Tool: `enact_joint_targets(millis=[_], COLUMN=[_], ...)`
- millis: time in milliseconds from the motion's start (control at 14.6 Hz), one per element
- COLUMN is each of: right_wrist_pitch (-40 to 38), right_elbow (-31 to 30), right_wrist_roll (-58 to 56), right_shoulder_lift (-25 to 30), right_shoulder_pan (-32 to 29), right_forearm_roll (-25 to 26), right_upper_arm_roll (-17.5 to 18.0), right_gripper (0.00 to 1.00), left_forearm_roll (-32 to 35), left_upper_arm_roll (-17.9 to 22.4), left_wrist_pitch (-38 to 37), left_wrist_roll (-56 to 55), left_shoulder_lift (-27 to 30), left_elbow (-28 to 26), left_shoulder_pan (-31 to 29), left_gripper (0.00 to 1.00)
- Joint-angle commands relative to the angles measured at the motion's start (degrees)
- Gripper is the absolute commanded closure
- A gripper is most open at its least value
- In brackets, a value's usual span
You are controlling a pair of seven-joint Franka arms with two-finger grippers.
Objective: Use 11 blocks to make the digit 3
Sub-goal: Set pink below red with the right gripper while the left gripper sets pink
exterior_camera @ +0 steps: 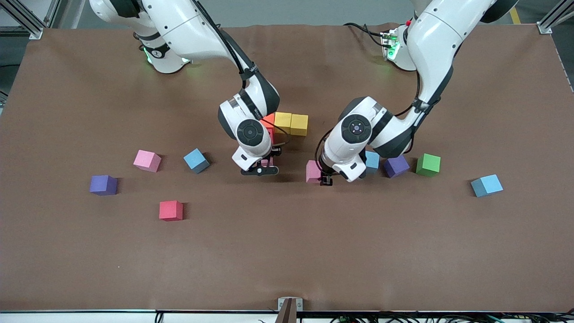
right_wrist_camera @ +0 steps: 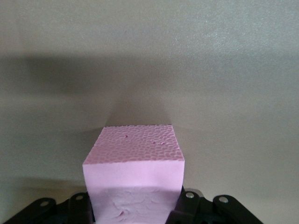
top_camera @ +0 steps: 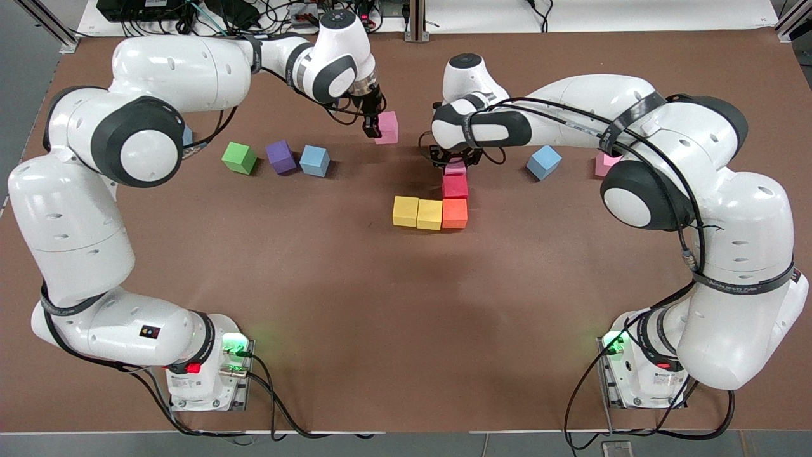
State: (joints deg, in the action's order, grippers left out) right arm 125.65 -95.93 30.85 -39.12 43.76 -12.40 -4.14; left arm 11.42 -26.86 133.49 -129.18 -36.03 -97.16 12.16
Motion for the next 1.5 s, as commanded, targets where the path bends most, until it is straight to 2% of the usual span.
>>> enact_joint_targets(millis=[0, 137, 410, 478, 547, 820, 957, 1230, 1435], right_wrist_pitch=[0.3, -0.1, -0.1, -0.1, -0.1, -0.2, -1.8, -10.7, -13.0], right_elbow=[-3.1, -3.1, -3.1, -3.1, -3.1, -2.2, -1.7, 4.1, 5.6], right_wrist_roll=[-0.7, -0.7, -0.8, -0.8, -0.5, -0.7, -0.7, -0.5, 2.4], right_shoulder_lift=[1.4, 1.4, 1.4, 1.4, 1.4, 1.8, 4.0, 6.2, 9.3], right_shoulder_pan=[0.8, 0.8, 0.8, 0.8, 0.9, 0.4, -0.1, -1.6, -4.3], right_forearm_roll=[-1.9, -1.9, -1.9, -1.9, -1.8, -1.9, -2.0, -2.0, -1.4], right_upper_arm_roll=[-0.1, -0.2, -0.2, -0.2, -0.2, -0.3, -0.3, -1.9, -2.5], right_gripper=[0.54, 0.54, 0.54, 0.46, 0.0, 0.0, 0.0, 0.0, 0.0], left_forearm_roll=[1.2, 1.3, 7.2, 7.9, 8.2, 8.3, 9.0, 9.8, 9.7], left_upper_arm_roll=[0.2, 0.6, 1.0, 1.0, 1.1, 1.1, 1.1, 1.1, 1.1], left_wrist_pitch=[0.7, 0.8, 0.9, 0.9, 0.9, 1.1, 1.2, 2.8, 3.2], left_wrist_roll=[-2.2, -4.2, -9.9, -10.5, -11.0, -11.8, -12.4, -14.3, -14.7], left_shoulder_lift=[1.1, 0.3, -1.1, -1.7, -1.8, -2.3, -2.9, -3.7, -4.7], left_elbow=[-0.8, -0.5, -0.2, -0.2, -0.2, -0.2, -0.2, -0.1, 0.0], left_shoulder_pan=[0.3, 2.2, 3.7, 4.6, 5.0, 5.9, 6.7, 8.0, 9.1], left_gripper=[0.86, 0.87, 0.87, 0.87, 0.87, 0.87, 0.87, 0.87, 0.87])
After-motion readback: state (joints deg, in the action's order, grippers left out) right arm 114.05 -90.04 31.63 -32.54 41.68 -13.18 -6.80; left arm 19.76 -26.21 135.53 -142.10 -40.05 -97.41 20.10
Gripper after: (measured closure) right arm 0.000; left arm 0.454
